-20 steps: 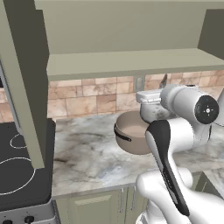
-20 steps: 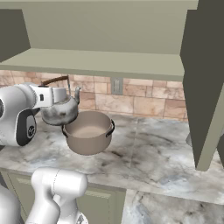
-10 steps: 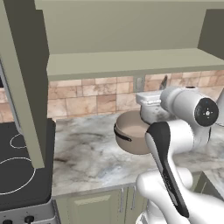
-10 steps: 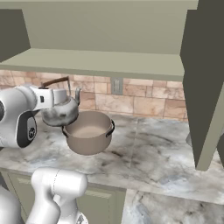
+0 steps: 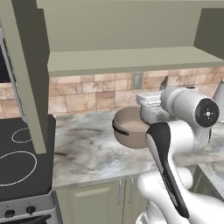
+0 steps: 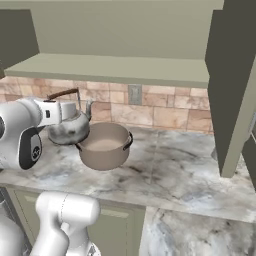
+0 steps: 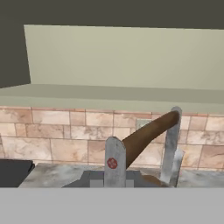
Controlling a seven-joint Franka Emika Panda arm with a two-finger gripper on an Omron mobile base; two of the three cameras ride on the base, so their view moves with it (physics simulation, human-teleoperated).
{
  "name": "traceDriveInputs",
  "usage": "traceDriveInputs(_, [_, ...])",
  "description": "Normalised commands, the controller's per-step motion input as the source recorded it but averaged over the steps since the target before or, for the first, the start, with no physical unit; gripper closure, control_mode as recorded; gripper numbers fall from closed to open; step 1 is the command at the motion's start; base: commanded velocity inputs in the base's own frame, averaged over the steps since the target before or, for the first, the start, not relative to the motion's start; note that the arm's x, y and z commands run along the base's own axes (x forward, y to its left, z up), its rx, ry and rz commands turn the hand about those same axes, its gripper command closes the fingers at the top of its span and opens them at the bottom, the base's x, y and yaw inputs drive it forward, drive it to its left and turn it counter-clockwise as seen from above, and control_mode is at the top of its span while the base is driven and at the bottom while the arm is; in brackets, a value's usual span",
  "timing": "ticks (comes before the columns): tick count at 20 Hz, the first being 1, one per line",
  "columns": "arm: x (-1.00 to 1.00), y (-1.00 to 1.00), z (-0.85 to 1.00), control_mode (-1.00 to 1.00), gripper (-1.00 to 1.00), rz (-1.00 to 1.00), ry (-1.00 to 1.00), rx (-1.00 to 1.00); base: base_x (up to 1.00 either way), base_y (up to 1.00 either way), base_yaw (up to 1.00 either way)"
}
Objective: Pick the kettle from the cabinet and place it on a stove burner. Then pick the pot from the counter and place it on another stove burner. Finally, turn both burners on.
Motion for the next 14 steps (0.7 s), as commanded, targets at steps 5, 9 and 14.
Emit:
traceDriveInputs(5, [0.00,0.00,0.00,1.00,1.00,0.00,0.00,0.00,-0.46,0.12,0.00])
traceDriveInputs(9, [0.00,0.00,0.00,1.00,1.00,0.00,0.00,0.00,-0.52,0.28,-0.02])
traceDriveInputs(14, [0.00,0.00,0.00,1.00,1.00,0.00,0.00,0.00,-0.57,0.31,-0.03])
